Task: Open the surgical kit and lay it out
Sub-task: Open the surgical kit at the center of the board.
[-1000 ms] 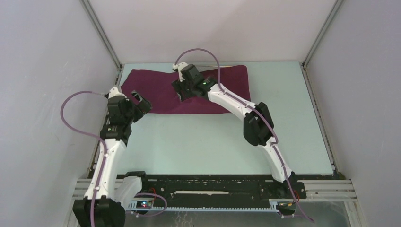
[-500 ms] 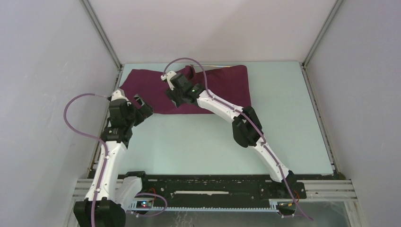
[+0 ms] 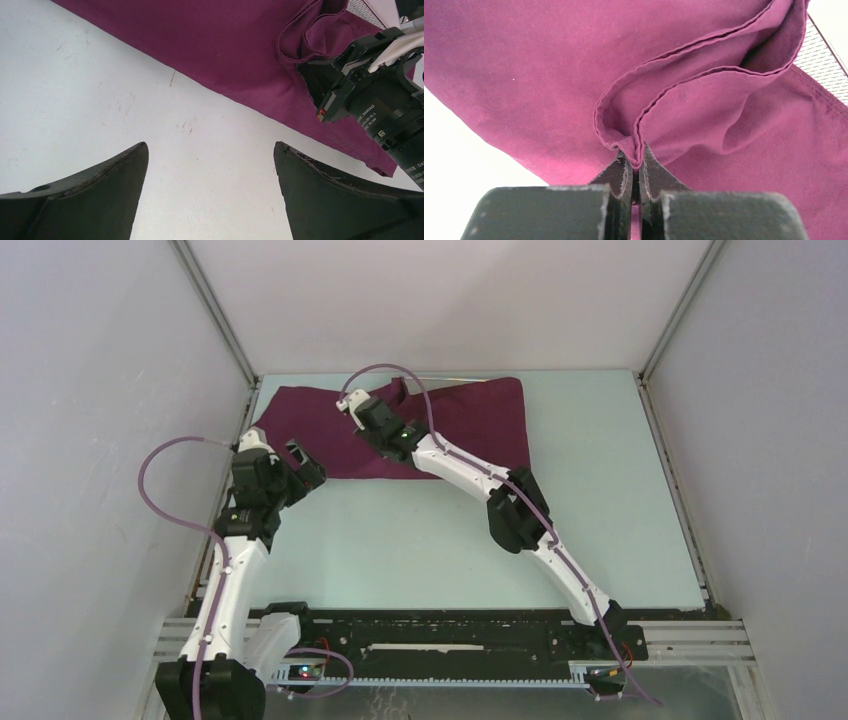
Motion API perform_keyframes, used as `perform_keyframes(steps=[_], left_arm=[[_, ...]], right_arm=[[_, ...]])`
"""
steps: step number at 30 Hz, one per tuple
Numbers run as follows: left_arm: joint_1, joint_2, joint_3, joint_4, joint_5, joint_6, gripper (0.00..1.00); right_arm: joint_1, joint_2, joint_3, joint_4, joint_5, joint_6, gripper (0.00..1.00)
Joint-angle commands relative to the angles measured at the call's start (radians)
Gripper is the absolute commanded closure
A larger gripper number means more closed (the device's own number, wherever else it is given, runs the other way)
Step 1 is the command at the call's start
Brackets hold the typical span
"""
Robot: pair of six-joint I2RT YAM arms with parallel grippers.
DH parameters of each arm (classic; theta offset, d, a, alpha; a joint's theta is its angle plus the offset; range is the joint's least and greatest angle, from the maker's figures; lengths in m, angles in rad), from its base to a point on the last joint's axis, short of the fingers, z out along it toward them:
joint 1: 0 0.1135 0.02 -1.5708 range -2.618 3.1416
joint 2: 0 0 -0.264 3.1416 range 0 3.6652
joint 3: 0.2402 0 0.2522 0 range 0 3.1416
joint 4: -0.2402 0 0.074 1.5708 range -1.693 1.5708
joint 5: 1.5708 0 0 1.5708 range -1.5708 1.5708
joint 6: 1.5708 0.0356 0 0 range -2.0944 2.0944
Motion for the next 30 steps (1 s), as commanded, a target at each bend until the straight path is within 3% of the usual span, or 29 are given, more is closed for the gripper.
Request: perform_keyframes(steps=[1, 18, 25, 30], left_arm=[[-0.006, -0.002, -0.009, 0.037, 0.018, 0.025, 0.0], [-0.006, 0.013, -0.016, 0.041, 0.023, 0.027, 0.0], [-0.006, 0.026, -0.015, 0.044, 0.03, 0.026, 0.0], [-0.006, 0.034, -0.018, 0.047, 0.039, 0.025, 0.0]], right_arm=[[-0.001, -0.049, 0.045, 0.04, 0.028, 0.007, 1.0], [-0.14, -0.211, -0.039, -0.02, -0.223, 0.296, 1.0], [-0.229, -0.256, -0.061, -0.079, -0.098, 0.297, 1.0], [-0.417, -0.382, -0.229, -0.069, -0.007, 0.355, 1.0]])
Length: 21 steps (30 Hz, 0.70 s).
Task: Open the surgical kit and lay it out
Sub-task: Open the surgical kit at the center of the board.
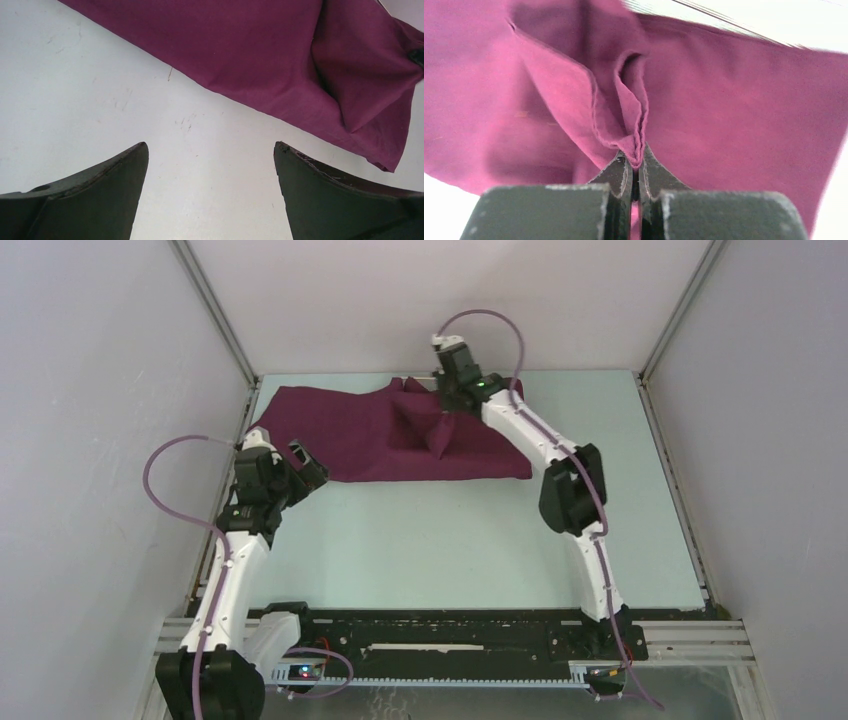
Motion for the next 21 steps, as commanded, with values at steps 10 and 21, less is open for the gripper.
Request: perform_keyframes(steps=[10, 21], left_arm=[[-0.006, 0.025, -0.022, 0.051, 0.04, 0.021, 0.0], [-0.006, 0.039, -0.023, 0.054, 0.053, 0.019, 0.0]], right_arm=[[-0.558, -0.294, -0.269, -0.146, 0.404, 0.259, 1.0], [-0.789, -0.297, -0.31, -0.184, 0.495, 0.328, 1.0]])
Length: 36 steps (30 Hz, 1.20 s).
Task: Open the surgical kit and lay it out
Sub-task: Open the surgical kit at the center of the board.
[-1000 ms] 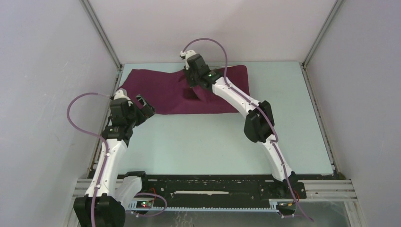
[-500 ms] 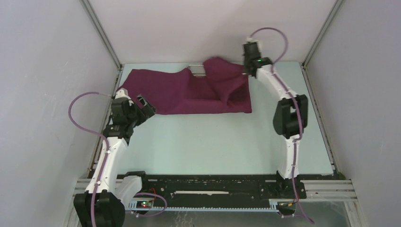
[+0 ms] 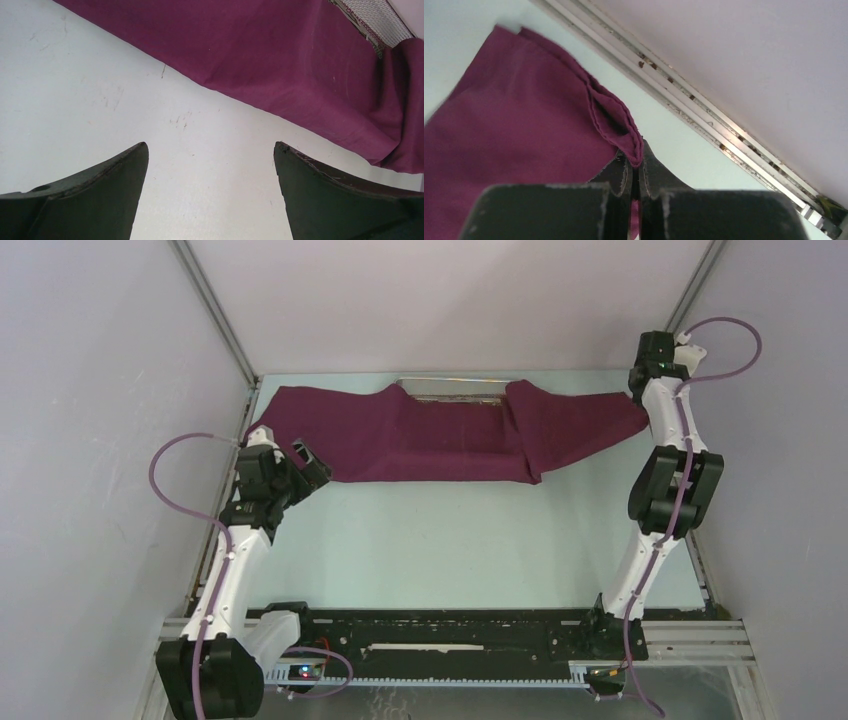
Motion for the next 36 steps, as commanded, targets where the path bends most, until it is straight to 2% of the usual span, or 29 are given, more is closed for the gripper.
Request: perform_keyframes(steps=[1, 18, 22, 25, 27, 32, 36], left_arm=[[-0.006, -0.008, -0.022, 0.03, 0.019, 0.021, 0.0], [-0.008, 0.005, -0.023, 0.032, 0.039, 0.017, 0.0], [-0.008, 0.005, -0.023, 0.033, 0.039, 0.016, 0.0], [-0.008, 0.007, -0.023, 0.035, 0.042, 0.014, 0.0], [-0.008, 0.006, -0.022, 0.035, 0.043, 0.014, 0.0], [-0.008, 0.01, -0.019, 0.044, 0.051, 0.007, 0.0], [-0.008, 0.025, -0.009, 0.053, 0.065, -0.006, 0.0]], right_arm=[[-0.016, -0.031, 0.017, -0.021, 0.076, 0.055, 1.0], [-0.155, 0.03, 0.098, -0.052, 0.072, 0.075, 1.0], [-0.156, 0.038, 0.111, -0.062, 0.036, 0.075, 0.73], [-0.151, 0.033, 0.112, -0.072, 0.019, 0.073, 0.43], [-0.147, 0.024, 0.127, -0.09, 0.005, 0.068, 0.28], [-0.112, -0.026, 0.136, -0.099, -0.062, 0.045, 0.18], [-0.062, -0.051, 0.133, -0.101, -0.155, 0.025, 0.16]])
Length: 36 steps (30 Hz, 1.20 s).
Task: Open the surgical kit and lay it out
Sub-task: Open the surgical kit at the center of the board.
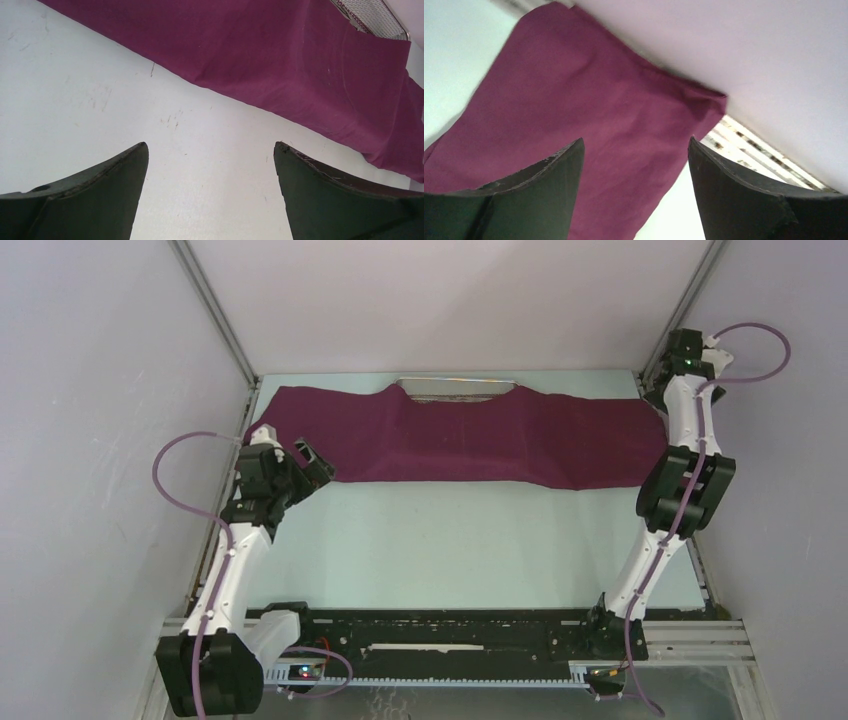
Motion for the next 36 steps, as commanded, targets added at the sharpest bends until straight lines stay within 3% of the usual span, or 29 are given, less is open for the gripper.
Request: perform_keyframes(steps=[1, 7, 11, 17, 24, 27, 30, 36], left_arm=[[-0.007, 0.015, -0.006, 0.044, 0.032, -0.01, 0.0], [-0.042, 0.093, 0.069, 0.075, 0.052, -0.043, 0.0], [-0.123, 0.194, 0.181, 0.068, 0.013, -0.037, 0.0], [-0.194, 0.387, 0.385, 0.024, -0.065, 0.024, 0.0], [-0.219, 0.59, 0.558, -0.038, -0.123, 0.078, 0.0], [-0.216, 0.637, 0.6, -0.072, -0.23, 0.062, 0.01], [-0.157, 0.644, 0.564, -0.083, -0.303, -0.011, 0.0], [0.089, 0.621, 0.368, 0.032, -0.25, -0.175, 0.07]], right_arm=[[0.069, -0.09, 0.03, 0.001, -0.129, -0.022, 0.16], [0.178, -0.133, -0.102, 0.112, -0.331, -0.037, 0.16], [0.241, -0.143, -0.199, 0.213, -0.488, -0.037, 0.16], [0.364, -0.111, -0.234, 0.252, -0.512, -0.077, 0.16], [0.397, -0.107, -0.282, 0.259, -0.52, -0.067, 0.16], [0.404, -0.129, -0.318, 0.264, -0.523, -0.056, 0.16], [0.419, -0.166, -0.377, 0.281, -0.517, -0.047, 0.17], [0.444, -0.265, -0.501, 0.339, -0.519, -0.011, 0.18]])
